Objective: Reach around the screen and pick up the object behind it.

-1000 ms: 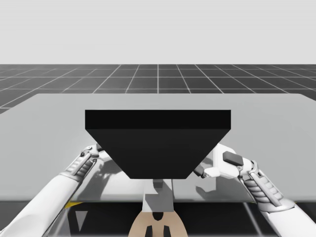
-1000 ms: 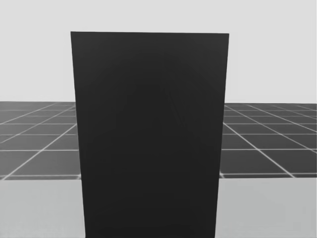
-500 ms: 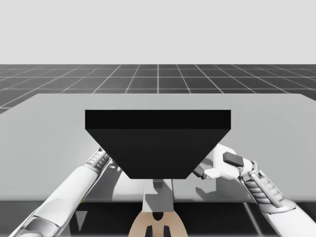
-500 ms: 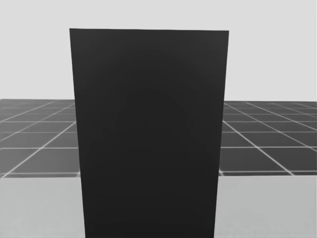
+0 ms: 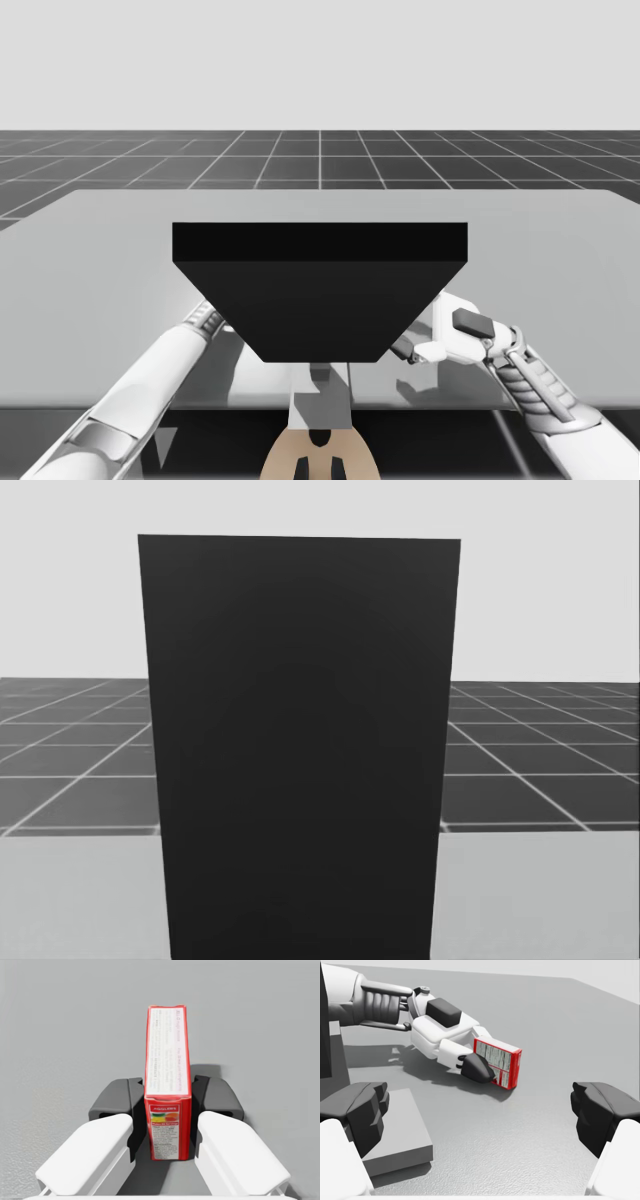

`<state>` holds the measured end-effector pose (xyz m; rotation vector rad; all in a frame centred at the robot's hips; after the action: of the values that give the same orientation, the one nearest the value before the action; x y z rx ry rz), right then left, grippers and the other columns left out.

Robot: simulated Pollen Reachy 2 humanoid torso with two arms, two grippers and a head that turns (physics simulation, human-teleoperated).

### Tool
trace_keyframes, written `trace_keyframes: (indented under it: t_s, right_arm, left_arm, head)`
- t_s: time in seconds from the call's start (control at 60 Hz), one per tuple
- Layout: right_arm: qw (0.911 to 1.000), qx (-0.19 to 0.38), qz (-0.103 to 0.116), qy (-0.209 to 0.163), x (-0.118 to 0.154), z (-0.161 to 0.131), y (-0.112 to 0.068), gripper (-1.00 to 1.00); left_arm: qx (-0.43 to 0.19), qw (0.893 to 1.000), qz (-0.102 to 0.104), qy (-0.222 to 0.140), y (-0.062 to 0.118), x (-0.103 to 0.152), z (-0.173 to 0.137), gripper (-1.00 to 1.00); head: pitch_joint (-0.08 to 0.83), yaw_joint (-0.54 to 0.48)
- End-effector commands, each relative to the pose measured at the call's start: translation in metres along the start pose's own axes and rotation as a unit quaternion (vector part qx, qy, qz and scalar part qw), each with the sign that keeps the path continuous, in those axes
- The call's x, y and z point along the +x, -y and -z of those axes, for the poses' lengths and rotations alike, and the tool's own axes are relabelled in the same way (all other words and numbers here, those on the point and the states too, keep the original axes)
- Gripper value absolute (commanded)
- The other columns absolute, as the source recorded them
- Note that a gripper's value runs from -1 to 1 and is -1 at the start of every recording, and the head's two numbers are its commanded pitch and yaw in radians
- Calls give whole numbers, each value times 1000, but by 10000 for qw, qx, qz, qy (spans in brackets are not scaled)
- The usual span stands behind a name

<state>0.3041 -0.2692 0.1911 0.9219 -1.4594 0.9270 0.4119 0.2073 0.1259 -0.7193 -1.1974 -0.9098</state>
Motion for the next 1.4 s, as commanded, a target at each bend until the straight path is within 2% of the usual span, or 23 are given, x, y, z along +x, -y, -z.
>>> trace_keyframes:
  t_s: [0.017,0.2,0.517,0.7,0.883,1.117,1.233,1.4]
  right_arm:
    - [10000,-6,-11,11,1,-1,0,-1000]
    - [10000,-16,-19,27,2,-1,0,-1000]
    - [10000,-32,-22,11,0,0,1,-1000]
    - [10000,-34,-44,13,-1,2,1,-1000]
    - [9998,-111,-101,94,-2,3,1,-1000]
    - [9996,-160,-134,211,-1,2,3,-1000]
    - [9996,-152,-132,194,-2,2,3,-1000]
    - [9997,-155,-128,159,-3,3,3,-1000]
  left_arm:
    - [293,9995,-1,-74,-8,-2,-12,1000]
    - [855,9963,113,-21,-20,5,-60,1000]
    - [1735,9848,13,39,-42,-10,-155,1000]
    - [2163,9762,35,162,-56,-3,-193,1000]
    - [2529,9665,233,370,-66,25,-218,1000]
    - [2846,9544,512,748,-73,65,-224,1000]
    - [2992,9468,724,943,-77,93,-225,1000]
    - [3200,9319,1029,1360,-81,149,-226,1000]
  head:
    - [62,-40]
    - [56,-44]
    - [50,-43]
    - [47,-47]
    - [45,-48]
    - [42,-49]
    - [42,-50]
    - [45,-48]
